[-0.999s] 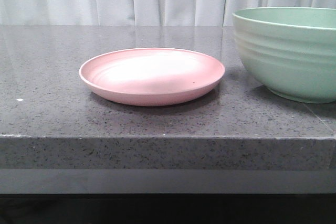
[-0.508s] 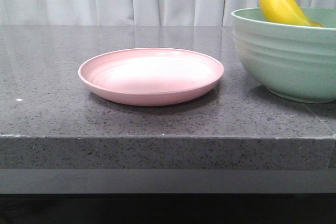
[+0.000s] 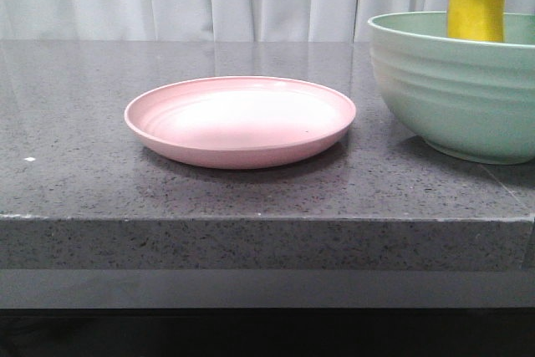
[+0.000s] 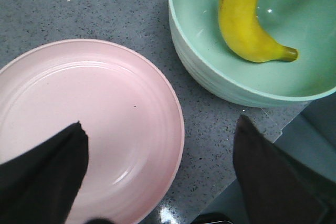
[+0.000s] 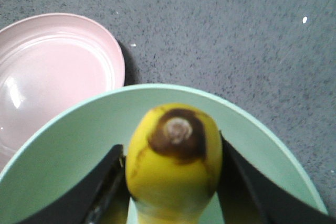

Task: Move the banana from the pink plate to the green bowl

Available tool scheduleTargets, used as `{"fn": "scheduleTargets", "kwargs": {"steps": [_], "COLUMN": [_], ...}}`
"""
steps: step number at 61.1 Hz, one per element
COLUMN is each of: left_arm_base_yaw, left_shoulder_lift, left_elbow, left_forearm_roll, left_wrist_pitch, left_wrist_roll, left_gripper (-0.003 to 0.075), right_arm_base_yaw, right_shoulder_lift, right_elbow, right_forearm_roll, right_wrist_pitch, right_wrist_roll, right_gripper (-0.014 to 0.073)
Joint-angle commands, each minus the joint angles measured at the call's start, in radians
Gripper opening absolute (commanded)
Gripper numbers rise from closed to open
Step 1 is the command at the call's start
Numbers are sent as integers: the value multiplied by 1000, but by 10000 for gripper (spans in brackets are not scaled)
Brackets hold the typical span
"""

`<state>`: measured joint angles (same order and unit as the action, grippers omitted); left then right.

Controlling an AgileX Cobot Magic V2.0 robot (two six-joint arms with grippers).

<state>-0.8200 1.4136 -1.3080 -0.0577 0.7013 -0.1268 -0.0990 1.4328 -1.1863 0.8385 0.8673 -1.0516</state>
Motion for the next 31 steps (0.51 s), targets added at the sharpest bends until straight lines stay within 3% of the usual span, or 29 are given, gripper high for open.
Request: {"fn": "scheduleTargets", "kwargs": {"steps": [1,15,31], "left_arm_base_yaw": [-9,-9,-9], "left_shoulder_lift": [-40,-40,-40], "left_elbow": [-33,-33,-33], "left_forearm_roll": [-5,-5,-5], "left_wrist_pitch": [-49,-47,-47], "left_wrist_roll": [-3,-3,-3], "left_gripper": [556,556,556], "right_arm_base_yaw": [-6,-6,-6], "right_shoulder_lift": [-16,-13,-18], "right_elbow": [-35,-35,-49], "right_forearm_roll": [44,44,50], "right_wrist_pitch": [-13,-20,-61], "right_wrist_roll": [33,42,110], "right_gripper": [177,397,510]}}
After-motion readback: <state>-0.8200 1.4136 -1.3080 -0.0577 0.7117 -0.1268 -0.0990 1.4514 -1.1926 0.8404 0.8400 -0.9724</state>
